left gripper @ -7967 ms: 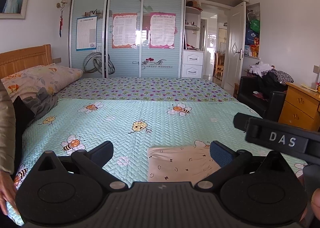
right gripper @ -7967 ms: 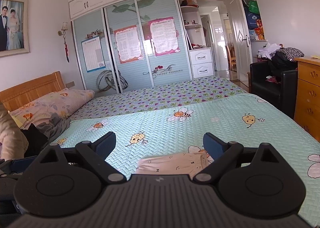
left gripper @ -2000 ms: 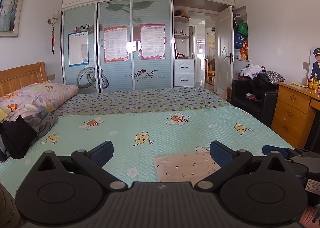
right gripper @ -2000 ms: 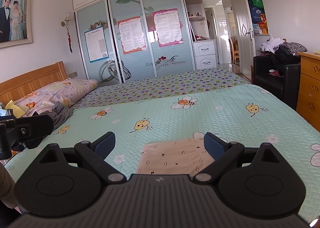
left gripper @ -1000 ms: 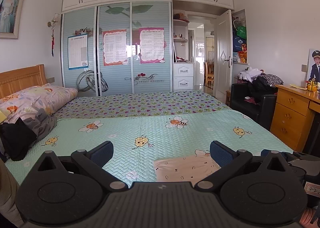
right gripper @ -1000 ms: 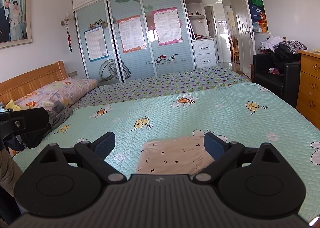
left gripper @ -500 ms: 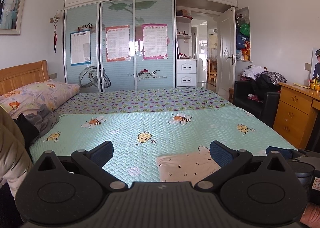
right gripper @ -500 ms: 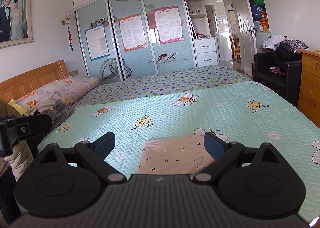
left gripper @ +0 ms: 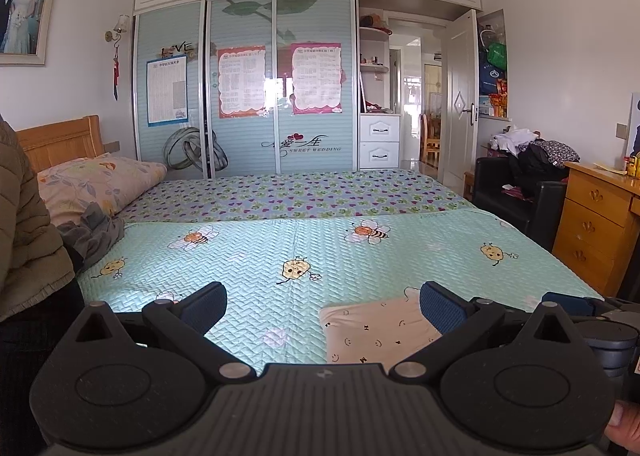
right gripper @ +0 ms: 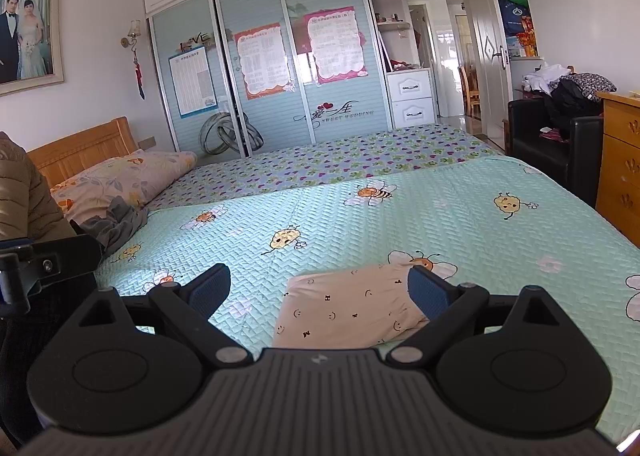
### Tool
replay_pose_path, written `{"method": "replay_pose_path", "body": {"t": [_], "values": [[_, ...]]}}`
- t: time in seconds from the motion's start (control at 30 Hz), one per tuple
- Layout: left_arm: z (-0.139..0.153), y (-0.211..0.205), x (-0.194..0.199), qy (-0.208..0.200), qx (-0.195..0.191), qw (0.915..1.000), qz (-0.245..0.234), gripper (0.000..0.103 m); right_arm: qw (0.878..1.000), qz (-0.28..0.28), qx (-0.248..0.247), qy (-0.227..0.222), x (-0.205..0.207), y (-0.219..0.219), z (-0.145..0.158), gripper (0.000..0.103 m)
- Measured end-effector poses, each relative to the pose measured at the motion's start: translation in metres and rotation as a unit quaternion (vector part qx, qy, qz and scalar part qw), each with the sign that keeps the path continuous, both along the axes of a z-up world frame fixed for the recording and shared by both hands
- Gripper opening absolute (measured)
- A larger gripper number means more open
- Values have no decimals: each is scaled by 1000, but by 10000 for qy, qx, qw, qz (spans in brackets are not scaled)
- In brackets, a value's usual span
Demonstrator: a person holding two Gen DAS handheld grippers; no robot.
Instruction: Fold clothes
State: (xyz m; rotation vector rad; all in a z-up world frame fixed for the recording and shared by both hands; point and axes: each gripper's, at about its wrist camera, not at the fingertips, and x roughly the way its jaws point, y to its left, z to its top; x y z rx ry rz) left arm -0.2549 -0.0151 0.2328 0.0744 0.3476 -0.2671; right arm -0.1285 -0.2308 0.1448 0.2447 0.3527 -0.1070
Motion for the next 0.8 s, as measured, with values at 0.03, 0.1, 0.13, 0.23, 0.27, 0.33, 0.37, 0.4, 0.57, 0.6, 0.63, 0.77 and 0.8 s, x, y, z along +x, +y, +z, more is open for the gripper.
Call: {"method": "replay_pose_path", "body": {"t": [0.03,0.1,0.13,0.23,0.27,0.33,0.37,0.4,0.57,0.6,0.63,0.77,0.8], "values": [[1,0,0,-8,5,10000,22,102,10000,-3,2,3,0,0,0,96],[2,1,0,-11,-3,10000,41,102,10000,-5,-2,5,0,0,0,96],[3,1,-1,-9,-6,10000,52,102,10000,-7,-1,4,-2,1,-1,96],[3,3,0,-2,-18,9999,106,102,10000,-7,-2,7,-5,2,-3,96],[3,3,0,3,-27,9999,123,102,10000,-7,-4,8,-5,2,-3,96],[4,5,1,13,-52,9999,147,102,10000,-2,-6,19,-6,3,-3,96],[4,6,1,18,-62,9999,158,102,10000,-1,-9,24,-5,4,-4,96],[4,6,2,22,-68,9998,165,102,10000,1,-10,31,-5,4,-5,96],[2,8,4,47,-75,9998,181,102,10000,3,1,59,-5,3,-6,96],[2,8,5,52,-71,9998,182,102,10000,5,4,62,-5,3,-6,96],[1,8,5,59,-69,9998,185,103,10000,7,4,66,-5,3,-7,96],[-5,10,9,135,-85,9997,183,102,10000,3,20,81,-5,2,-8,96],[-7,11,11,163,-97,9997,183,102,10000,0,26,84,-5,1,-9,96]]}}
